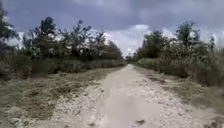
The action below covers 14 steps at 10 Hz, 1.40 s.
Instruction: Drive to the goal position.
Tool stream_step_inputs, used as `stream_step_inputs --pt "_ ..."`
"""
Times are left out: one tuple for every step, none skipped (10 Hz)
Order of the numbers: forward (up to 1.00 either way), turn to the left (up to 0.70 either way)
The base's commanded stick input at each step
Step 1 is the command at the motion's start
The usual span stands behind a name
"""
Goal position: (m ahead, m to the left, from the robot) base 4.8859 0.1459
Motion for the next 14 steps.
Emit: stream_step_inputs --pt "0.5 0.01" --pt "0.5 0.01" --pt "0.5 0.01" --pt "0.5 0.01" --pt "0.5 0.01" --pt "0.5 0.01" --pt "0.5 0.01" --pt "0.5 0.01" --pt "0.5 0.01" --pt "0.5 0.01" --pt "0.5 0.01" --pt "0.5 0.01" --pt "0.5 0.01" --pt "0.5 0.01"
